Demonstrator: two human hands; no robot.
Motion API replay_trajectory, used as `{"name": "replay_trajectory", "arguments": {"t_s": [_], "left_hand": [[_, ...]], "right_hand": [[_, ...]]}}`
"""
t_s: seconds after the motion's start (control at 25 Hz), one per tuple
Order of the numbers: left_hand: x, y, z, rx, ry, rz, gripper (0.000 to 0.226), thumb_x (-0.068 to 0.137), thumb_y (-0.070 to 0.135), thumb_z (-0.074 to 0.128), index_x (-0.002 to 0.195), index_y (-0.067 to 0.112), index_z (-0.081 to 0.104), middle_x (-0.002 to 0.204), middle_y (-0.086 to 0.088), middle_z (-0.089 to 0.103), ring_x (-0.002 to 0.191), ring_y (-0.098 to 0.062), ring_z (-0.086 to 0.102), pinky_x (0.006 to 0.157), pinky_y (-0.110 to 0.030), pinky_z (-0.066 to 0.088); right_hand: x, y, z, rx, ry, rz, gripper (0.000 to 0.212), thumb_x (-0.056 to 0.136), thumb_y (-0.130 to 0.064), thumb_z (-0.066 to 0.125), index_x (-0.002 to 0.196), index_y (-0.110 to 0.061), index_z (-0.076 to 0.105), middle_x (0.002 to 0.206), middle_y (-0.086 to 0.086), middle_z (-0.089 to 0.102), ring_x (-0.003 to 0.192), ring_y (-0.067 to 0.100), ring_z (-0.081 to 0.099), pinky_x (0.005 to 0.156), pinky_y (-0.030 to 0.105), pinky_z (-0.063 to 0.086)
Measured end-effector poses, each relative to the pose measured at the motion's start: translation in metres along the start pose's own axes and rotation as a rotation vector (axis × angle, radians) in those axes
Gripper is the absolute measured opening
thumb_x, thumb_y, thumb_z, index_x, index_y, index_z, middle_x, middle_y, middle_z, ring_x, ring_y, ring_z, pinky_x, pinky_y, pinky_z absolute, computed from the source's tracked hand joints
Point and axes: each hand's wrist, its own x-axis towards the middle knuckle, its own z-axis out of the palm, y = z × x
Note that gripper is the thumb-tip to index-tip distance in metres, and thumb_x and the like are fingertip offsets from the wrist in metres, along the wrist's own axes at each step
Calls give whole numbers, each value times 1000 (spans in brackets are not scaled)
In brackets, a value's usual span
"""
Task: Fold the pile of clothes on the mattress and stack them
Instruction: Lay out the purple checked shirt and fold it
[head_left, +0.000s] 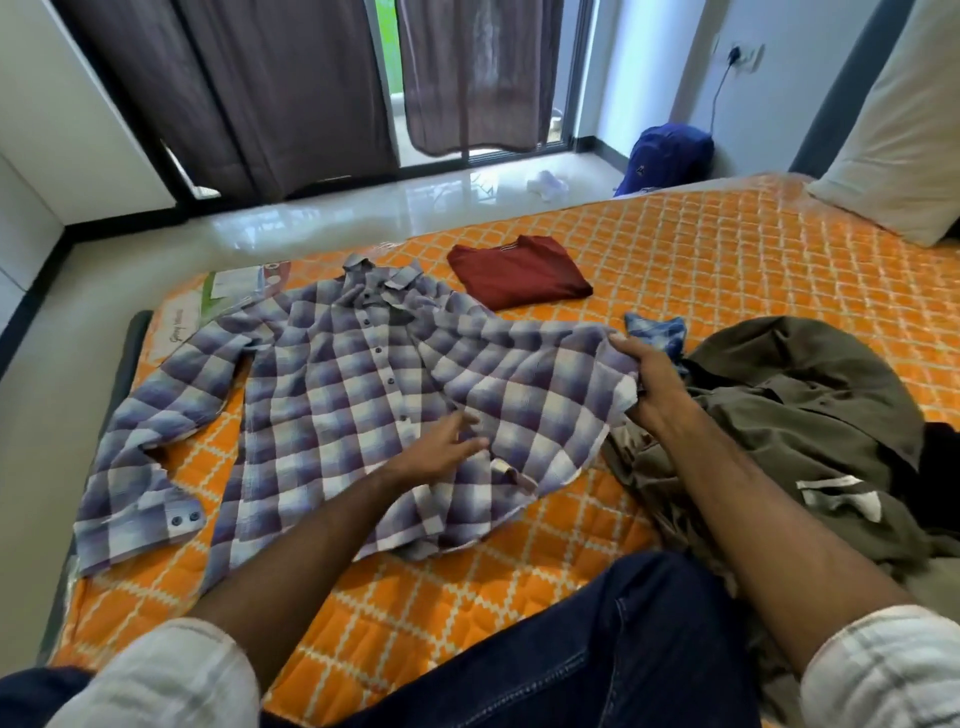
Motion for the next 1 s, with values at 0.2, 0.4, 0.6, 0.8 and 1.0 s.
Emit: {"name": "replay_trajectory", "arguments": {"t_s": [0.2, 0.4, 0.6, 0.8, 1.0], "left_hand": [[46, 39, 22, -784, -114, -174, 70, 98, 70, 28, 145, 23, 49, 139, -2, 58, 128, -31, 56, 105, -53, 46], [13, 10, 65, -39, -164, -138, 40, 105, 19, 47, 141, 1, 51, 145, -17, 52, 136, -32, 46, 112, -26, 31], [0, 29, 72, 338, -172, 137, 46, 98, 23, 62, 136, -1, 54, 133, -18, 58, 107, -20, 60, 102, -40, 44], [-45, -27, 15, 920, -260, 324, 53, 99, 44, 53, 148, 27, 40, 156, -1, 37, 141, -21, 32, 119, -45, 27], [-124, -79, -41, 1208, -122, 177, 52, 94, 58, 50, 132, 24, 44, 128, -1, 51, 107, -20, 51, 92, -38, 43]], "right_hand": [[-46, 0, 39, 192, -383, -44, 41, 92, -14, 65, 130, -2, 57, 119, 21, 64, 108, 40, 61, 104, 56, 44], [-47, 50, 64, 74, -530, 135, 39, 88, -8, 62, 126, 0, 62, 117, 18, 69, 107, 32, 67, 102, 45, 48], [-50, 71, 73, -164, -348, 132, 11, 95, -7, 62, 103, -10, 69, 94, -3, 77, 85, 8, 73, 84, 26, 56], [-44, 100, 81, -302, -323, 128, 17, 96, -11, 63, 111, -11, 72, 108, 3, 75, 100, 17, 70, 85, 33, 56], [-48, 164, 106, -900, -463, -12, 30, 96, -16, 66, 124, -17, 57, 105, -9, 62, 96, 8, 63, 72, 15, 51]]}}
